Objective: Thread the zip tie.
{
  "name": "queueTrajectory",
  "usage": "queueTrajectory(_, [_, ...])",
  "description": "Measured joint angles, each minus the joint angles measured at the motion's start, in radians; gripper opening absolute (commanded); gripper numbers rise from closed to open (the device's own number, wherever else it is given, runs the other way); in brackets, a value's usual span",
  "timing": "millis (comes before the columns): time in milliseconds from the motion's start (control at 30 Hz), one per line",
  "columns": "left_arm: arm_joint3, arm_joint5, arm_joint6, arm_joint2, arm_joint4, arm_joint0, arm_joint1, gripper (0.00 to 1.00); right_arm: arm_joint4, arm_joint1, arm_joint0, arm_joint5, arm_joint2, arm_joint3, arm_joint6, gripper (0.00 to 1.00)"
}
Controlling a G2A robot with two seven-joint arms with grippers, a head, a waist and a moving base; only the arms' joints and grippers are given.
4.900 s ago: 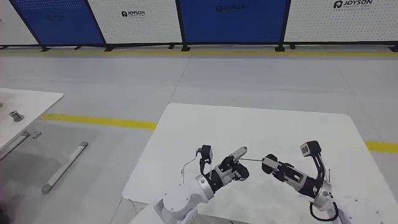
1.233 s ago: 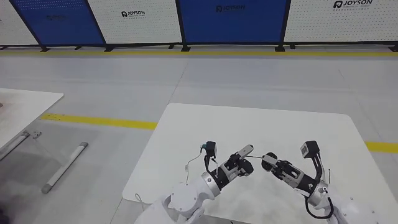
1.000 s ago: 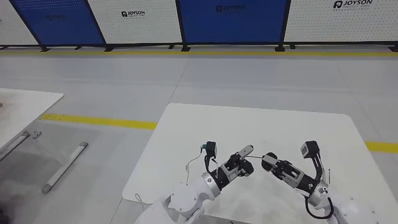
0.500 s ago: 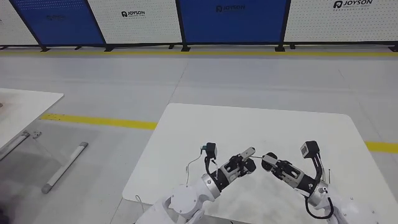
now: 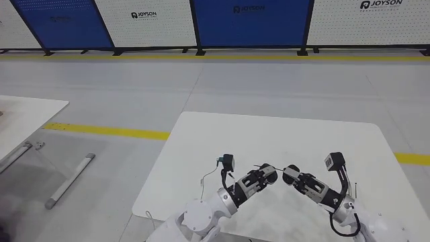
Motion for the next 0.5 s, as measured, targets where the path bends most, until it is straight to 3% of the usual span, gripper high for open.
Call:
queueTrajectory(67, [0.000, 0.001, 0.001, 0.001, 0.002, -0.001, -0.001, 0.13, 0.000, 0.000, 0.000, 0.000, 0.000, 0.000, 0.000, 0.00])
queueTrajectory(100, [0.000, 0.003, 0.002, 0.002, 0.003, -0.002, -0.001, 0.21, 0.000, 0.000, 0.000, 0.000, 0.000, 0.000, 0.000, 0.00])
queueTrajectory(200, [0.000, 0.008, 0.005, 0.003, 0.006, -0.003, -0.002, 0.12, 0.000, 0.000, 0.000, 0.000, 0.000, 0.000, 0.000, 0.00])
queueTrajectory(233, [0.000, 0.009, 0.007, 0.003, 0.007, -0.005, -0.002, 0.01, 0.000, 0.000, 0.000, 0.000, 0.000, 0.000, 0.000, 0.00])
queueTrajectory(500, [0.007, 0.015, 0.015, 0.008, 0.017, -0.014, -0.005, 0.00, 0.000, 0.000, 0.000, 0.000, 0.000, 0.000, 0.000, 0.00])
